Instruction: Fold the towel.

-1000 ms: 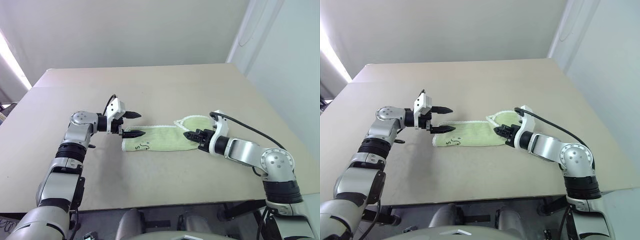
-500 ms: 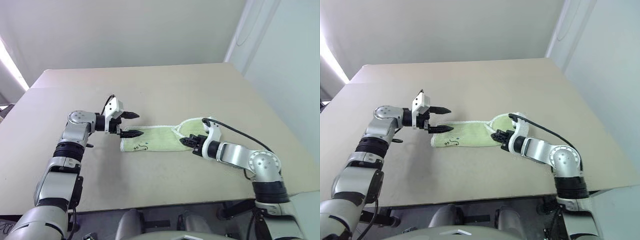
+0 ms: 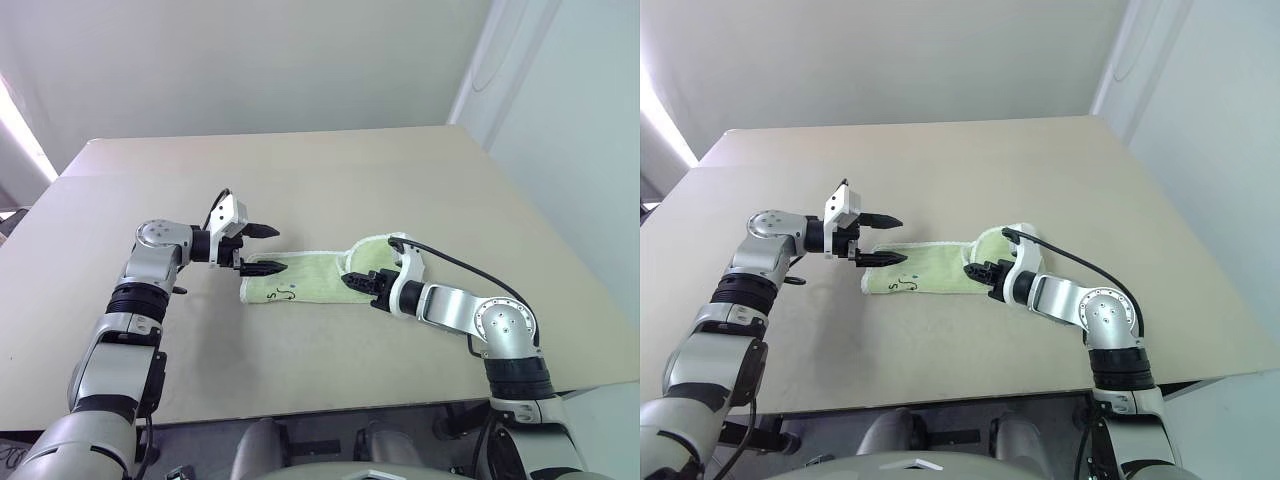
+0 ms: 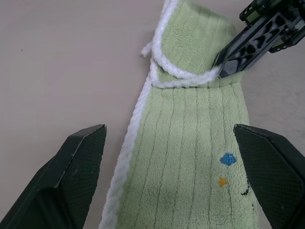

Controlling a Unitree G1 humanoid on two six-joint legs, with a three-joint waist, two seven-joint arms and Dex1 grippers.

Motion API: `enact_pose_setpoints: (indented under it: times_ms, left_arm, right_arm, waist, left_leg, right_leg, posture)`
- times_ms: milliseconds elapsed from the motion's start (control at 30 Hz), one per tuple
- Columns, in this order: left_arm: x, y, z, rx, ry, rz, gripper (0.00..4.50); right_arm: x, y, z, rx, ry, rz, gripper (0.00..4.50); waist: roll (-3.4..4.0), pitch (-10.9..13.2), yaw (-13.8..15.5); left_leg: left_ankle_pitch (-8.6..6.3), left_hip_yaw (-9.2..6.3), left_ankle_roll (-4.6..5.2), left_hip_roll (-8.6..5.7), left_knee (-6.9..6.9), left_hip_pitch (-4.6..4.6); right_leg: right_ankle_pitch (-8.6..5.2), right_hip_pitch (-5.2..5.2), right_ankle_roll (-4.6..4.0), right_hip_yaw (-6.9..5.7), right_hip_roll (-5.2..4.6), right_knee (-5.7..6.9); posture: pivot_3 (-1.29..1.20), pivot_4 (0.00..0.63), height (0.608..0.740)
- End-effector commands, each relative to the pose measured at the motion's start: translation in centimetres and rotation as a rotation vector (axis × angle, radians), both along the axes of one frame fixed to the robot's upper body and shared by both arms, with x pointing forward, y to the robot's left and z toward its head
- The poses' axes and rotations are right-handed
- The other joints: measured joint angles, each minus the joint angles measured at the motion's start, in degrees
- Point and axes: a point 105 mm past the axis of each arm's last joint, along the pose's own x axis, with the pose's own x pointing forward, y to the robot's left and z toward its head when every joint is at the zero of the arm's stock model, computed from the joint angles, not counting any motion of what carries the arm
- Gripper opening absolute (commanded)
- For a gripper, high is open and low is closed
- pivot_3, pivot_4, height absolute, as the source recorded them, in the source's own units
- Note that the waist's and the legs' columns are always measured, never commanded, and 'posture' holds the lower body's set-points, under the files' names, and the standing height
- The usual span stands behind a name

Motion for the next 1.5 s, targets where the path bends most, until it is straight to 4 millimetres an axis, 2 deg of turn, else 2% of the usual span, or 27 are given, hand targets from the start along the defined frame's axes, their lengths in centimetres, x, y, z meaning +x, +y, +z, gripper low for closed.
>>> enact_pose_setpoints:
  times_ms: [33,167,233,300,367,467,533,667,867,1033,1200,1267,1333,1400,1500]
  left_arm:
    - [0.3,0.2,0.9,0.01,-0.034,-0.006,4.5]
    - [0.4,0.4,0.8,0.011,-0.033,0.006,4.5]
    - [0.4,0.6,0.7,0.01,-0.031,0.012,4.5]
    - [0.4,0.7,0.6,0.011,-0.029,0.017,4.5]
    - [0.4,0.8,0.5,0.011,-0.029,0.02,4.5]
    - [0.5,1.0,0.4,0.014,-0.031,0.028,4.5]
    - [0.6,1.1,0.2,0.021,-0.037,0.04,4.5]
    - [0.7,1.1,0.1,0.022,-0.042,0.041,4.5]
    - [0.7,1.0,0.0,0.022,-0.052,0.041,4.5]
    - [0.6,1.1,-0.3,0.04,-0.063,0.038,4.5]
    - [0.6,1.2,-0.3,0.04,-0.068,0.039,4.5]
    - [0.5,1.2,-0.4,0.04,-0.068,0.039,4.5]
    - [0.5,1.2,-0.4,0.035,-0.063,0.041,4.5]
    - [0.5,1.4,-0.2,0.026,-0.051,0.043,4.5]
    - [0.3,1.9,-0.2,0.038,-0.013,0.044,4.5]
  right_arm:
    - [-0.3,0.9,3.3,0.032,-0.146,0.073,2.85]
    - [-0.4,0.3,7.3,0.118,-0.311,0.069,4.33]
    - [-0.6,-0.7,9.6,0.161,-0.418,0.041,4.33]
    - [-0.2,-2.7,10.8,0.129,-0.516,-0.042,4.33]
    - [0.2,-4.4,10.1,0.04,-0.532,-0.096,4.33]
    - [1.1,-7.0,8.0,-0.16,-0.558,-0.167,4.33]
    - [1.5,-7.8,6.9,-0.202,-0.565,-0.194,4.33]
    - [1.6,-6.4,4.5,-0.235,-0.552,-0.135,4.33]
    - [3.2,-4.6,2.8,-0.303,-0.589,-0.114,4.33]
    - [3.7,-4.6,-2.4,-0.518,-0.5,-0.049,4.33]
    - [2.6,-3.3,-5.5,-0.608,-0.474,0.069,4.33]
    - [2.3,-2.7,-5.7,-0.601,-0.476,0.085,4.33]
    - [2.4,-2.2,-4.9,-0.569,-0.499,0.07,4.33]
    - [2.8,-1.9,-3.0,-0.509,-0.548,0.037,4.33]
    - [3.2,-2.2,0.9,-0.396,-0.635,-0.017,4.33]
  waist:
    - [0.0,0.0,0.0]
    - [0.0,0.0,0.1]
    - [0.0,0.0,0.2]
    - [-0.01,0.0,0.3]
    - [-0.02,0.0,0.4]
    - [-0.03,0.0,0.3]
    - [-0.03,0.0,0.1]
    - [-0.03,0.0,-0.2]
    - [-0.03,0.0,0.1]
    - [-0.05,0.0,0.2]
    - [-0.19,-0.1,-0.1]
    - [-0.24,-0.1,-0.2]
    - [-0.25,-0.1,-0.2]
    - [-0.25,-0.1,-0.3]
    - [-0.24,-0.1,-0.4]
  left_leg:
    - [0.0,0.0,0.0,0.0,0.0,0.0]
    - [0.0,0.0,0.0,0.0,-0.01,-0.01]
    - [0.0,0.0,0.0,-0.01,0.0,-0.03]
    - [0.0,0.0,0.0,-0.02,0.01,-0.05]
    - [-0.01,0.0,0.0,-0.03,0.0,-0.05]
    - [-0.01,0.02,0.0,-0.03,0.0,-0.04]
    - [-0.01,0.03,0.01,-0.03,-0.02,-0.05]
    - [-0.01,0.03,0.01,-0.01,-0.06,-0.01]
    - [-0.01,0.06,0.01,-0.02,-0.04,-0.04]
    - [-0.01,0.06,0.01,-0.05,0.03,-0.04]
    - [-0.01,0.06,0.01,-0.02,0.02,0.08]
    - [-0.01,0.06,0.01,-0.02,0.02,0.22]
    - [-0.02,0.06,-0.01,0.0,0.02,0.35]
    - [-0.02,0.05,-0.01,0.02,0.02,0.35]
    - [-0.02,0.05,-0.01,0.02,0.02,0.3]
  right_leg:
    - [0.0,0.0,0.0,0.0,0.0,0.0]
    - [0.0,-0.01,0.0,0.0,0.0,0.0]
    - [0.0,-0.02,0.0,0.0,-0.01,0.0]
    - [-0.01,-0.02,-0.01,0.0,-0.03,-0.02]
    - [-0.05,-0.01,-0.08,-0.01,-0.04,-0.07]
    - [-0.05,0.0,-0.09,-0.01,-0.05,-0.12]
    - [-0.05,-0.01,-0.09,0.0,-0.05,-0.11]
    - [-0.04,-0.03,-0.09,0.01,0.01,-0.11]
    - [0.01,-0.03,0.01,0.01,0.0,-0.11]
    - [-0.01,-0.01,-0.04,0.0,-0.04,-0.11]
    - [-0.01,0.0,-0.04,0.0,-0.02,-0.11]
    - [-0.01,0.03,-0.05,0.01,-0.02,-0.11]
    - [-0.02,0.08,-0.07,0.0,-0.01,-0.11]
    - [0.01,0.07,-0.11,0.0,-0.01,-0.11]
    - [0.01,0.05,-0.12,0.01,0.0,-0.1]
  posture:
    - [0.0,0.0,0.683]
    - [0.0,0.0,0.683]
    - [0.0,0.0,0.683]
    - [0.0,0.0,0.683]
    - [0.0,0.0,0.683]
    - [0.0,0.0,0.683]
    - [0.0,0.0,0.683]
    - [0.0,0.0,0.683]
    - [0.0,0.0,0.683]
    - [0.0,0.0,0.683]
    - [0.0,0.0,0.683]
    - [0.0,0.0,0.683]
    - [0.0,0.0,0.683]
    - [0.0,0.0,0.683]
    - [0.0,0.0,0.683]
